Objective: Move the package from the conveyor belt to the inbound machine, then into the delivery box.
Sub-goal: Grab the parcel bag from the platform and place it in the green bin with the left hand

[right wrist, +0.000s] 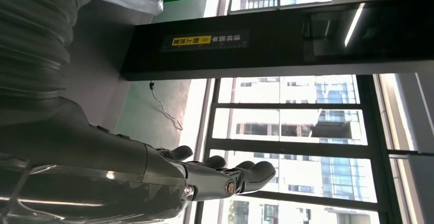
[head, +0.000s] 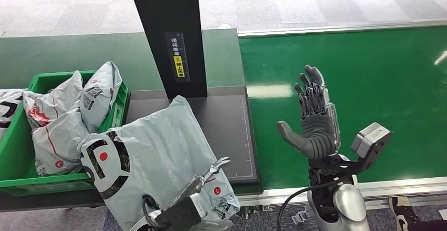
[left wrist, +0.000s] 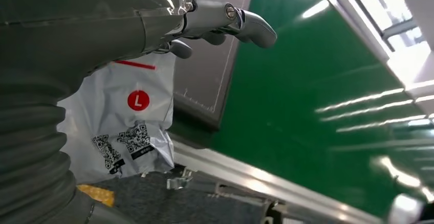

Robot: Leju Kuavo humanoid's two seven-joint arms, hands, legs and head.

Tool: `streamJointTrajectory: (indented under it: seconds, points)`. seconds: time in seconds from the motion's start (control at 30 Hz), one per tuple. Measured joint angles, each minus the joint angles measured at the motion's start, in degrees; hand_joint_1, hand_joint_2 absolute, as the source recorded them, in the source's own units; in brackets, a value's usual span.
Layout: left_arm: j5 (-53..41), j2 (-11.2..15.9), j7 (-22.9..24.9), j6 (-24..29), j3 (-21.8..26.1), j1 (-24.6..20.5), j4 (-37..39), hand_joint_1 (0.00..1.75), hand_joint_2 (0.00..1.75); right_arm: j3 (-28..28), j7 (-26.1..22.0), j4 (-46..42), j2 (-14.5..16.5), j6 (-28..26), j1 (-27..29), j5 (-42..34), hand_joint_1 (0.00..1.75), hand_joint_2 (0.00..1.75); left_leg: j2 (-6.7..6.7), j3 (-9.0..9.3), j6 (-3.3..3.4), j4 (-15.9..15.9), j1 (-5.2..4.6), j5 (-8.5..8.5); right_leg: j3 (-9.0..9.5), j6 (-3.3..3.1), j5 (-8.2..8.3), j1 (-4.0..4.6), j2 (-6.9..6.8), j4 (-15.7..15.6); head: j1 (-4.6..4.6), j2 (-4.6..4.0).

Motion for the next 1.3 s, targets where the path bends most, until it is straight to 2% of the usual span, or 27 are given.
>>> streamJointTrajectory:
  seconds: [0.17,0.33,0.47,0.6,0.8,0.83,0.93,0.97,1.3]
  points:
    - [-4.93,0.61,-1.81,0.98,-3.85,-5.31,12.0,0.0,1.75,0.01,-0.5,-0.53,0.0,0.35,0.67,-0.86,0.0,1.75,0.01,-0.02,0.01,0.0,0.0,0.0,0.0,0.0,0.0,-0.01,0.01,0.0,0.0,0.0]
    - [-14.34,0.56,-1.14,7.35,-6.08,-9.2,21.55,0.0,1.75,0.02,-0.55,-0.53,0.01,1.89,0.19,-1.63,0.0,1.75,0.01,0.01,0.01,0.0,0.0,0.0,0.03,0.0,0.0,-0.01,0.0,0.0,0.0,0.0]
    - [-17.78,0.4,-1.93,14.28,-6.14,-11.82,26.37,0.0,1.75,-0.02,-0.5,-0.56,0.0,2.45,0.61,-1.81,0.0,1.75,0.02,0.11,0.0,0.0,0.0,0.01,0.09,-0.03,0.02,0.01,0.02,0.0,0.01,0.0]
    - [-17.16,0.98,-3.07,19.8,-3.25,-12.14,25.01,0.0,1.75,-0.45,-0.87,-1.27,0.0,3.09,2.16,-2.38,0.0,1.75,0.03,0.12,-0.05,0.0,0.0,0.05,0.1,-0.08,0.06,0.09,0.02,0.01,0.01,0.0]
    - [-18.71,2.66,-2.9,21.86,0.09,-11.33,18.78,0.0,1.75,-0.65,-1.16,-3.3,-0.09,4.25,3.66,-3.82,0.0,1.75,0.03,0.09,-0.07,-0.01,0.01,0.05,0.08,-0.13,0.05,0.13,0.02,0.02,0.01,0.0]
    - [-19.39,2.86,-2.96,22.34,0.2,-11.14,18.27,0.07,1.75,-0.67,-1.16,-3.59,-0.13,4.32,3.9,-4.01,0.0,1.75,0.02,0.08,-0.07,-0.01,0.01,0.05,0.07,-0.13,0.04,0.13,0.02,0.02,0.01,0.0]
    - [-21.63,3.31,-3.35,23.81,0.36,-10.79,17.26,1.37,1.75,-0.88,-1.21,-4.47,-0.25,4.38,4.68,-4.48,0.0,1.75,0.02,0.06,-0.07,-0.01,0.01,0.04,0.06,-0.13,0.03,0.1,0.01,0.02,0.01,0.0]
    - [-22.18,3.43,-3.5,24.1,0.38,-10.69,16.99,1.74,1.75,-0.97,-1.25,-4.73,-0.31,4.42,4.91,-4.66,0.0,1.75,0.02,0.06,-0.07,-0.01,0.01,0.03,0.06,-0.12,0.03,0.1,0.01,0.02,0.01,0.0]
    - [-24.63,4.37,-5.43,22.07,-0.13,-10.35,15.29,1.75,1.75,-1.92,-2.28,-5.73,-0.76,5.32,5.92,-6.3,0.0,1.75,0.02,0.08,-0.07,0.0,0.01,0.03,0.06,-0.12,0.03,0.08,0.02,0.02,0.01,0.0]
